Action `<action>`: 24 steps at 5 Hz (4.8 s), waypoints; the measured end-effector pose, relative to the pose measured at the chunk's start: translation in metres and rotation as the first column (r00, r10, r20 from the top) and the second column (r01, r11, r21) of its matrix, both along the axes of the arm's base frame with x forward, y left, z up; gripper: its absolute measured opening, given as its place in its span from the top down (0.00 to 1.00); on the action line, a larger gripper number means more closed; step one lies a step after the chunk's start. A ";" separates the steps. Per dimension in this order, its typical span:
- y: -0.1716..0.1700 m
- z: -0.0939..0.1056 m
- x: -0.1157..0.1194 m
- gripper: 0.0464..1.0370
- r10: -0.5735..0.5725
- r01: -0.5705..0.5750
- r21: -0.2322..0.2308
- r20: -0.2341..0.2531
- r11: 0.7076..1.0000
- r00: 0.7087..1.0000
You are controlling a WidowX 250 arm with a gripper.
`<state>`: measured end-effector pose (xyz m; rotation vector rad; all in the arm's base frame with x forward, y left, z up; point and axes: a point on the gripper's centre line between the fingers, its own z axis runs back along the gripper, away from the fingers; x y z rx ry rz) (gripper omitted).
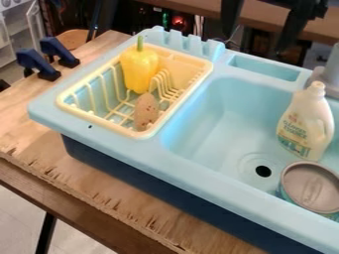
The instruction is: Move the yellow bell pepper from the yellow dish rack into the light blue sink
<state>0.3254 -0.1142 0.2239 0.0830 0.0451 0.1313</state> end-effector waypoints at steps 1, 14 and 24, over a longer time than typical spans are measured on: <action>0.000 -0.014 0.002 0.03 0.001 0.000 0.010 -0.044 1.000 0.999; 0.161 -0.040 0.021 0.03 0.081 -0.081 -0.001 0.089 0.997 0.993; 0.131 0.012 0.014 0.93 0.114 -0.123 0.029 0.222 0.992 0.968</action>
